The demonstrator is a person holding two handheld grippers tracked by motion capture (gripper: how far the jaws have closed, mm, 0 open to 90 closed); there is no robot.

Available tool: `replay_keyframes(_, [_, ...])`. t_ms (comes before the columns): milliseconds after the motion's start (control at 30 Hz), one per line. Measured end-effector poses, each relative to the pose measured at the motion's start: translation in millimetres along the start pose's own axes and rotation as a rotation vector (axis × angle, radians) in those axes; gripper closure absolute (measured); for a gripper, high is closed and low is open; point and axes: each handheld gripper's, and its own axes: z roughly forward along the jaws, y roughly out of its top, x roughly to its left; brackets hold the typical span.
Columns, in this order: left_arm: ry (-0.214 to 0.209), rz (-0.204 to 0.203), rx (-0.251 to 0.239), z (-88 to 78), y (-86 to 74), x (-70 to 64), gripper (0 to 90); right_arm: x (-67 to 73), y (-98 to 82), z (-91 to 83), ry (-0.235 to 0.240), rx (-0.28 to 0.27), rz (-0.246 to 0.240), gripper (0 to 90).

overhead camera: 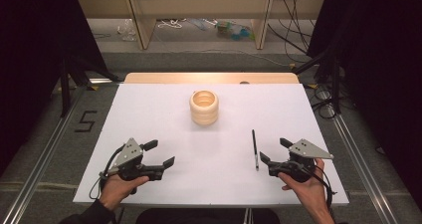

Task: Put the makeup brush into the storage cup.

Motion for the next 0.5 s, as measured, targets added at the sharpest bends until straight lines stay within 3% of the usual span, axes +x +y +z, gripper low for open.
replay_keyframes(67, [0.001,-0.004,-0.001,1.2,0.2,-0.3,16.0,-1.0,3.2,2.3,-0.012,0.003,-0.016,15.5])
replay_keyframes(200, [0.006,-0.005,0.007,2.5,0.1,-0.3,16.0,-3.0,8.9,7.7,-0.011,0.059,-0.047,15.8])
replay_keyframes(233, [0.002,-0.016,0.014,3.8,-1.9,-1.4,16.0,-3.6,12.2,11.9,-0.008,0.105,-0.068,15.8])
replay_keyframes(300, [-0.003,0.005,0.02,4.1,-2.3,-1.2,16.0,-4.0,16.3,15.1,-0.014,0.133,-0.095,15.8])
replay_keyframes(500, [-0.01,-0.002,0.009,3.6,-2.1,-2.6,16.0,-4.2,28.5,25.5,-0.012,0.2,-0.128,16.7])
